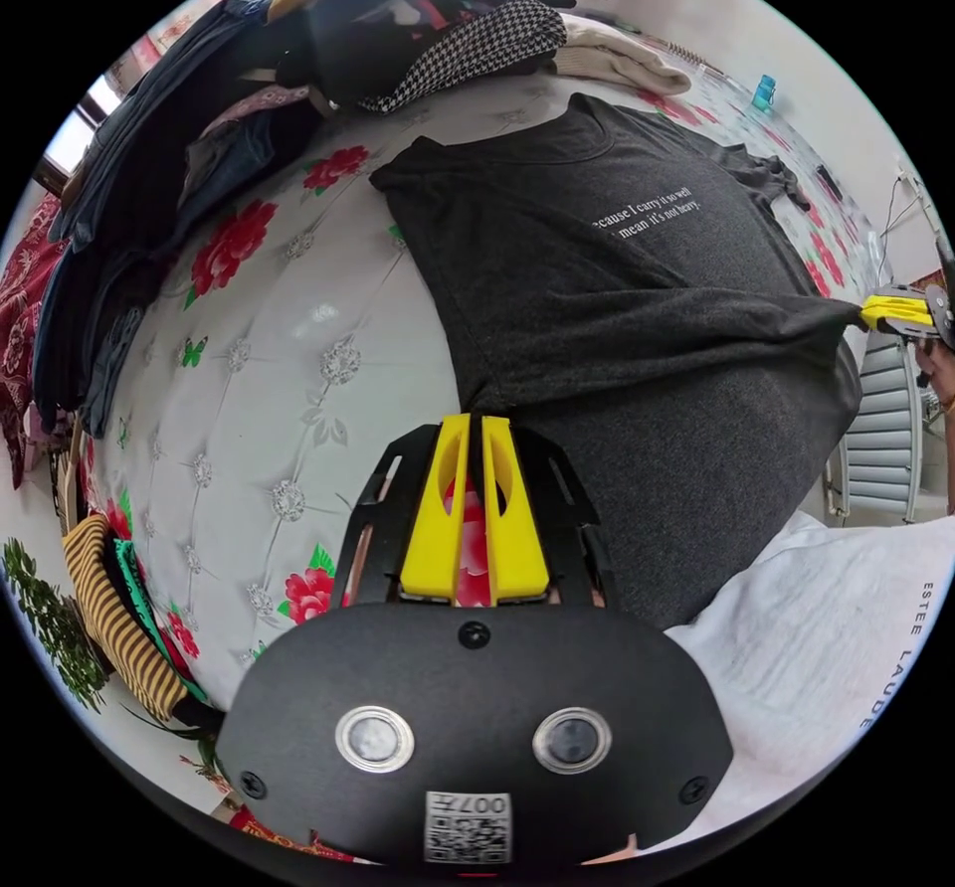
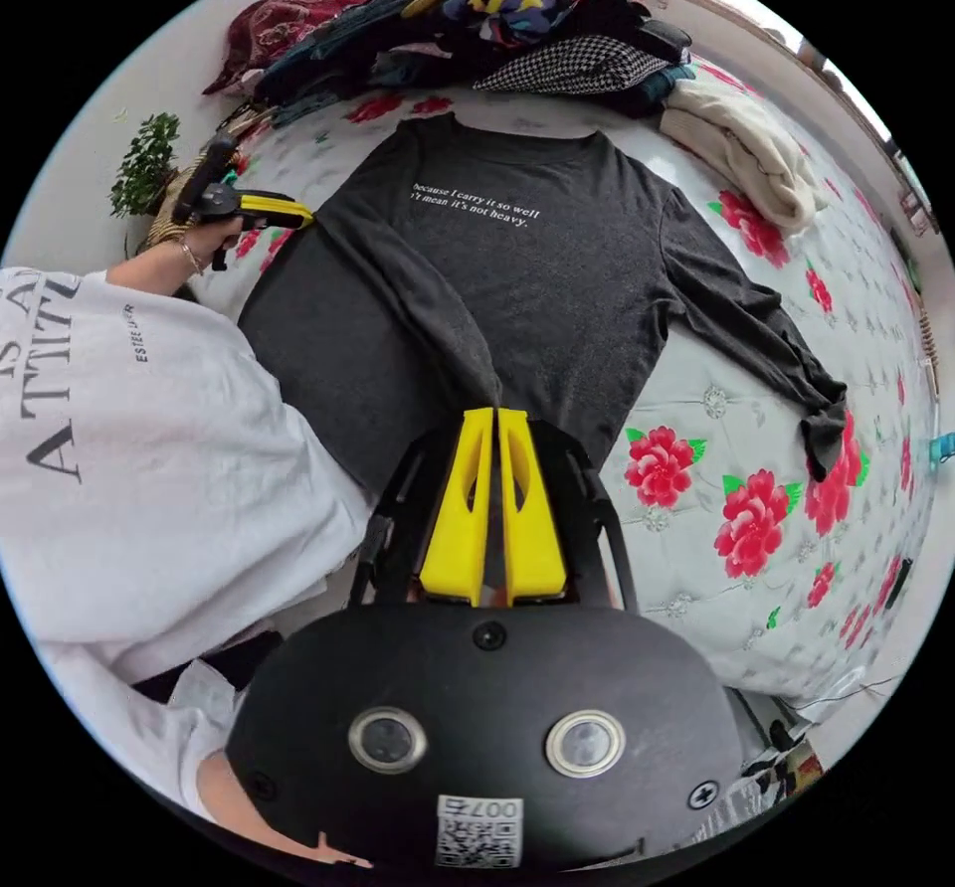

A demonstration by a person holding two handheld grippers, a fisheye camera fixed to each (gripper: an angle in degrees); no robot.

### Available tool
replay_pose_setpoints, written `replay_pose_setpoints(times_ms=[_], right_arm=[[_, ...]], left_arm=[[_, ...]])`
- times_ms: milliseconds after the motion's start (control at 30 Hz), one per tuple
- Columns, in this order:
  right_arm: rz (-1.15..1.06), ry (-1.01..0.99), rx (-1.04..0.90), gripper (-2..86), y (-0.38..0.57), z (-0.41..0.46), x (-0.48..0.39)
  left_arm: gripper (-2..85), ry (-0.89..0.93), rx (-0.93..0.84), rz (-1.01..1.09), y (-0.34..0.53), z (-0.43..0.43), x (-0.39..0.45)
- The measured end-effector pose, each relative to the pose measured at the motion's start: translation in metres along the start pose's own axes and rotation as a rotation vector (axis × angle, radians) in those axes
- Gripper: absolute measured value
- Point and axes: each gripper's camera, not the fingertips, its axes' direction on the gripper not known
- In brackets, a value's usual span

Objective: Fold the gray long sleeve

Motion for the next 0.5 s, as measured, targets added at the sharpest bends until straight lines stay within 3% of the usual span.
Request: replay_pose_setpoints(times_ms=[100, 200, 333, 400, 500], right_arm=[[-0.123, -0.164, 0.042, -0.1, 0.017, -0.047, -0.022], [-0.151, -0.084, 0.109, -0.1, 0.034, -0.051, -0.029], [-0.063, 0.019, -0.074, -0.2, 0.023, 0.014, 0.004], [-0.05, -0.038, -0.096, -0.2, 0.015, 0.022, 0.016], [-0.008, -0.316, -0.077, -0.2, 0.007, 0.009, 0.044]], left_arm=[[-0.3, -0.007, 0.004, -0.007, 0.001, 0.002, 0.003], [-0.3, -0.008, 0.013, -0.013, 0.002, 0.004, 0.004], [-0.3, -0.012, 0.009, 0.006, 0.0, 0.008, 0.007], [-0.3, -0.016, 0.002, 0.019, -0.002, 0.009, 0.009], [-0.3, -0.018, -0.009, 0.025, -0.005, 0.011, 0.01]])
